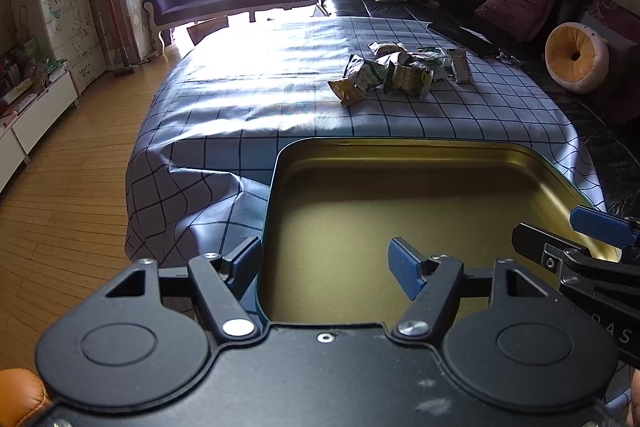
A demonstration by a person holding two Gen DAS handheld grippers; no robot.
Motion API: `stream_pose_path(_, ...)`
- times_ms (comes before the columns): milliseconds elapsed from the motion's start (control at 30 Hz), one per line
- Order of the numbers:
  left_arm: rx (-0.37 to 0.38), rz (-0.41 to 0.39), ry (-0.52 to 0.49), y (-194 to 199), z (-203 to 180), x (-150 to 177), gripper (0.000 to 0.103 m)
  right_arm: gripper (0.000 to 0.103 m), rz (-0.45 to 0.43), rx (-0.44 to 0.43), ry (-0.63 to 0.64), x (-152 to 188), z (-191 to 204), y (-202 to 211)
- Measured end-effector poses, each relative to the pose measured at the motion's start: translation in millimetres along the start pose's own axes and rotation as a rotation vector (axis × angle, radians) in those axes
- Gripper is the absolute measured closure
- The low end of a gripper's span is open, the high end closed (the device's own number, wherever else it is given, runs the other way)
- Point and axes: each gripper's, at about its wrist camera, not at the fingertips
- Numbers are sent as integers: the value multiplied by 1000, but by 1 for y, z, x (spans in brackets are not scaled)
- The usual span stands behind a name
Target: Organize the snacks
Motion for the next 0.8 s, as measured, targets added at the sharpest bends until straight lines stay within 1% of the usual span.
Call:
stream_pose_path(200, -8, -22, -16, 2, -2, 2, 30, 38, 8, 34, -14, 0, -3, -1)
stream_pose_path(367, -15, -26, -31, 3, -3, 3, 30, 38, 13, 45, -44, 1, -5, -2)
stream_pose_path(467, -19, -23, -33, 2, -2, 2, 30, 38, 24, 48, -44, 3, -5, -3)
stream_pose_path(533, -21, -18, -30, 3, -2, 2, 30, 41, 37, 53, -38, 3, -4, -5)
stream_pose_path(600, -24, -15, -27, 3, -2, 2, 30, 41, 41, 59, -32, 4, -3, -6)
stream_pose_path(800, -12, 1, -17, 1, -2, 2, 30, 41, 38, 53, -27, 4, -4, -5)
Point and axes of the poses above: each gripper's, at about its wrist camera, not at the fingertips, and y roughly against the way its jaws point, z to its left, x to its underside, and after that the axes turned 12 degrees about y, right-handed
